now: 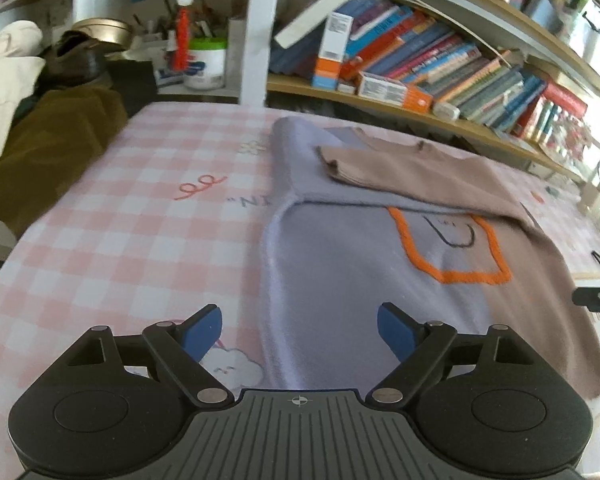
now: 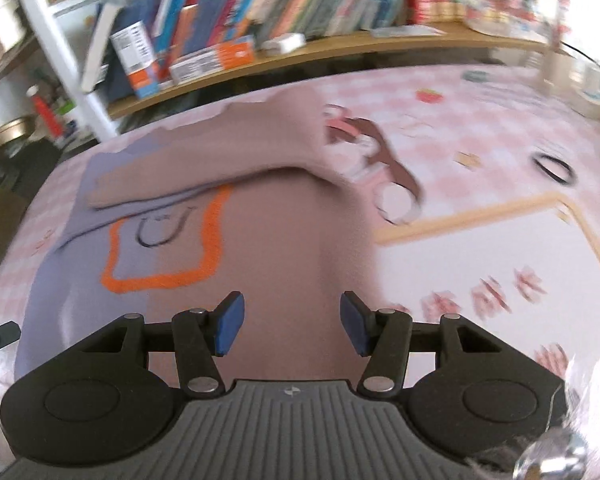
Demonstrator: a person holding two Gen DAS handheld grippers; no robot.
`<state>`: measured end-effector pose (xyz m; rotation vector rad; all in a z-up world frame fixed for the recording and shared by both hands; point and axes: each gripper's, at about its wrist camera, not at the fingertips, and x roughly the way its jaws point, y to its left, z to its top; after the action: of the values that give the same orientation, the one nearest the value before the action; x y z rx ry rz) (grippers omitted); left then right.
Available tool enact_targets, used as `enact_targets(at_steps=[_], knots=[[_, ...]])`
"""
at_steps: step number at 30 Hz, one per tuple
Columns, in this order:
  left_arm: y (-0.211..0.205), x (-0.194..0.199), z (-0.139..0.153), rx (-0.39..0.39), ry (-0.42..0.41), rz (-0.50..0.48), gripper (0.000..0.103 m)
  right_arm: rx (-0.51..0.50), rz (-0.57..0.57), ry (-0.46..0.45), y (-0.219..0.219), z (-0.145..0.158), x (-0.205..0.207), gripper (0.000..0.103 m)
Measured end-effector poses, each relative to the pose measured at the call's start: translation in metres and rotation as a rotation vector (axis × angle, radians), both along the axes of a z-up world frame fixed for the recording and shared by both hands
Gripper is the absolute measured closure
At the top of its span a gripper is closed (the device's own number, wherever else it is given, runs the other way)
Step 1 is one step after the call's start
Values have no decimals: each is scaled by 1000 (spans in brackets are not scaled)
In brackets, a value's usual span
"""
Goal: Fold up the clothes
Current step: 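Lay the mauve sleeve on the chest and open the right tool, then move both open tools to the sweater hem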
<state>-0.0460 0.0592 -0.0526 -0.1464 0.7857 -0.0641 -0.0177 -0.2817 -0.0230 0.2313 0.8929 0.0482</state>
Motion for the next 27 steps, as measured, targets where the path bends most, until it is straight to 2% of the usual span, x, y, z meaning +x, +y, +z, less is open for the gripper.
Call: enact_targets(at_steps=[6,10,18,23,27], knots=[[-10,-3,0,19,20,-8,15,-3,-48,38,-13,0,-23,52],[-16,-6,0,27,37,0,15,12,-56,36,-19,0,-32,43],[-33,-14,7,14,60,48,15,55,-6,17,-30,3,-38,35],[-45,-24,11,-26,68,79,11,123,-2,30,-40,4,-44,32],[-51,-35,14,-71,70,102,11,128,34,19,-44,6,-54,32]])
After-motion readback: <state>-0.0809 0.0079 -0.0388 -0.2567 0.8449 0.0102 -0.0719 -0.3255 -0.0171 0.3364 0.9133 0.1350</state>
